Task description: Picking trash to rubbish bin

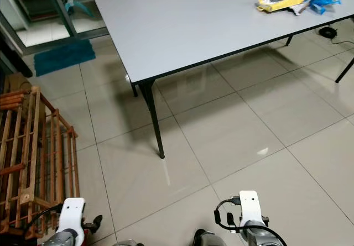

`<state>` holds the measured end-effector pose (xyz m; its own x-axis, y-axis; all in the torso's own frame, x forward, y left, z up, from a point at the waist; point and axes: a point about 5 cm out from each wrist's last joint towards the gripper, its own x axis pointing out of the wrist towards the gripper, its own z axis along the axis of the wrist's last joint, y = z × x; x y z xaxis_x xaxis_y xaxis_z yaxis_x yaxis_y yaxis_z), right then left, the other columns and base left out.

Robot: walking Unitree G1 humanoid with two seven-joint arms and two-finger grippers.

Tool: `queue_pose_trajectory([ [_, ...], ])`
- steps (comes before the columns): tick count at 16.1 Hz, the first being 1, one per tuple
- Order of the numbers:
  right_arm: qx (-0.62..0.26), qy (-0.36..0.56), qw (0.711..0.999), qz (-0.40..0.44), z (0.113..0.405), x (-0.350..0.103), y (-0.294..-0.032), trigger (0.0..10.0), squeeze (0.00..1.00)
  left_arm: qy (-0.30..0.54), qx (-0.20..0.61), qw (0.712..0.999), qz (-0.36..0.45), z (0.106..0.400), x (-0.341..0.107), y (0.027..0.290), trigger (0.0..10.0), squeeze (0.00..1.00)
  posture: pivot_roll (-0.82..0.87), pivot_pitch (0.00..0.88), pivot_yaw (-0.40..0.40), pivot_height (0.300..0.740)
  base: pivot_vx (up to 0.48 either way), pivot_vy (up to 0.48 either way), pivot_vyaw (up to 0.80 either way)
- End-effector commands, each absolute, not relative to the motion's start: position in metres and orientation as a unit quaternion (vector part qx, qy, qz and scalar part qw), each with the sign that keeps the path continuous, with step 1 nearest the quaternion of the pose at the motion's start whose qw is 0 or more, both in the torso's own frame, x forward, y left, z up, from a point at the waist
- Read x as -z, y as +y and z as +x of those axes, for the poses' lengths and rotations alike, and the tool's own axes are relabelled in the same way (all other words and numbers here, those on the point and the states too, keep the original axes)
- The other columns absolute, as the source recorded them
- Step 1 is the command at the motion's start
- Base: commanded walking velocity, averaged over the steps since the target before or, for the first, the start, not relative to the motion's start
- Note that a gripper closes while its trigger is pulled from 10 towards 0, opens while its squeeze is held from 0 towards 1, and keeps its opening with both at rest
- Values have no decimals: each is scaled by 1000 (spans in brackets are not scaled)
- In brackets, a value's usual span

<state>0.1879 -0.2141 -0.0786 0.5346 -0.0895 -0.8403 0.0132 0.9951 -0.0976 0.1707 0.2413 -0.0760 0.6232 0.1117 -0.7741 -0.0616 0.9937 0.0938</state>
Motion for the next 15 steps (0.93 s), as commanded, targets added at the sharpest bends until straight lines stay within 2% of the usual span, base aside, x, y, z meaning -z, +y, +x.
queue_pose_trajectory([
  [1, 32, 487, 871, -59, 183, 80, -220, 10000, 0, 444, -53, 894, 40, 164, 78, 245, 10000, 0, 19, 107, 34, 740, 0, 0, 0],
  [3, 43, 480, 875, -45, 183, 79, -223, 10000, 0, 446, -55, 893, 41, 163, 78, 247, 10000, 0, 19, 110, 34, 740, 0, 0, 0],
  [6, 40, 449, 892, -39, 203, 70, -217, 10000, 0, 427, -63, 902, 20, 172, 75, 243, 10000, 0, 18, 116, 25, 740, 0, 0, 0],
  [9, 33, 439, 897, -41, 211, 66, -213, 10000, 0, 418, -62, 906, 9, 178, 74, 238, 10000, 0, 20, 114, 11, 740, 0, 0, 0],
  [12, 23, 436, 898, -51, 213, 65, -211, 10000, 0, 411, -62, 910, -2, 180, 73, 235, 10000, 0, 15, 121, 6, 740, 0, 0, 0],
  [15, 11, 441, 895, -71, 207, 68, -214, 10000, 0, 413, -62, 909, -9, 179, 75, 231, 10000, 0, 8, 130, -3, 740, 0, -254, 0],
])
